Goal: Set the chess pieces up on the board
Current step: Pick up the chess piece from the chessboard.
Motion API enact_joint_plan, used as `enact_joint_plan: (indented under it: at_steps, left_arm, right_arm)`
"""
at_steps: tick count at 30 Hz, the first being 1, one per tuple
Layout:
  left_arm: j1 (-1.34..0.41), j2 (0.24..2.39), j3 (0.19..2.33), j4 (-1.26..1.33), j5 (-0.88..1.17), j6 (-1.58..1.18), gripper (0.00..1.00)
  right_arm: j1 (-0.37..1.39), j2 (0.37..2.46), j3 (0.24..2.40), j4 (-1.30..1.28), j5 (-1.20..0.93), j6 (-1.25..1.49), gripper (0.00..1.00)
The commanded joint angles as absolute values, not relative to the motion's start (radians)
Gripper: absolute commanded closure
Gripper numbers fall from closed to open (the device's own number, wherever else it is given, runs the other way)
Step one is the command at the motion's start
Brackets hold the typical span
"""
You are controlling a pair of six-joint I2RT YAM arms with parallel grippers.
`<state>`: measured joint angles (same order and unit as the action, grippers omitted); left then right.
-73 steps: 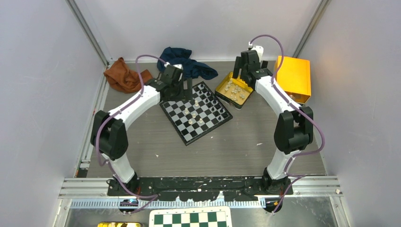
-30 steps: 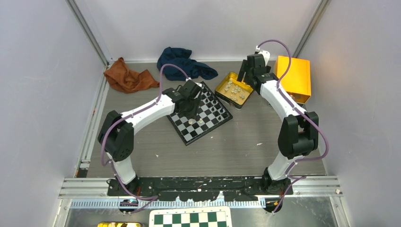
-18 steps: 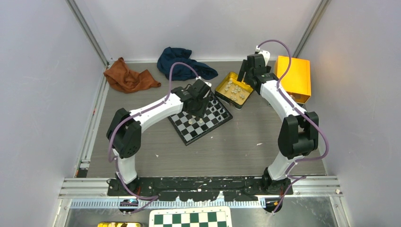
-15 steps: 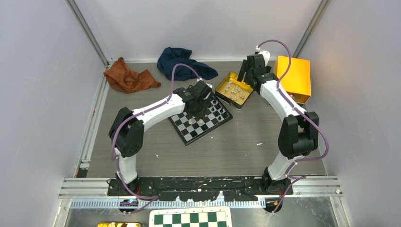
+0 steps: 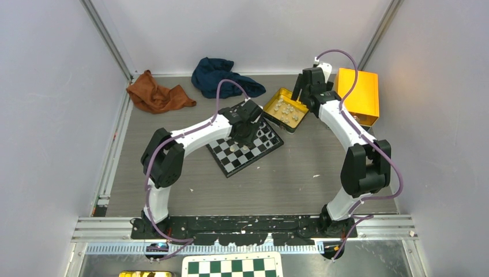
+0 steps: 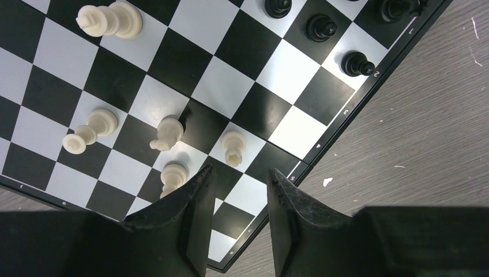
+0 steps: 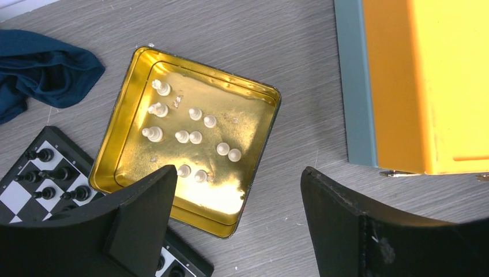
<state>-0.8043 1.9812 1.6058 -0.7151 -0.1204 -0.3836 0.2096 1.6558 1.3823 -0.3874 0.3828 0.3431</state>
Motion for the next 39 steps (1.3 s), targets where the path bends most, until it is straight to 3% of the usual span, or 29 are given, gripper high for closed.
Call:
enact_joint_plan:
  at_steps: [1,39]
  left_arm:
    - [-0.81,1.997,1.646,-0.703,-0.12,-0.369,0.61]
    - [-0.81,2.069,1.692,-0.719,-0.17,-0.354,0.76]
  right_arm:
    - [0.203,1.593,1.378,-0.344,0.409,0.344,0.16]
    - [0.192,1.589,1.366,-0.332,0.415,0.342,0.16]
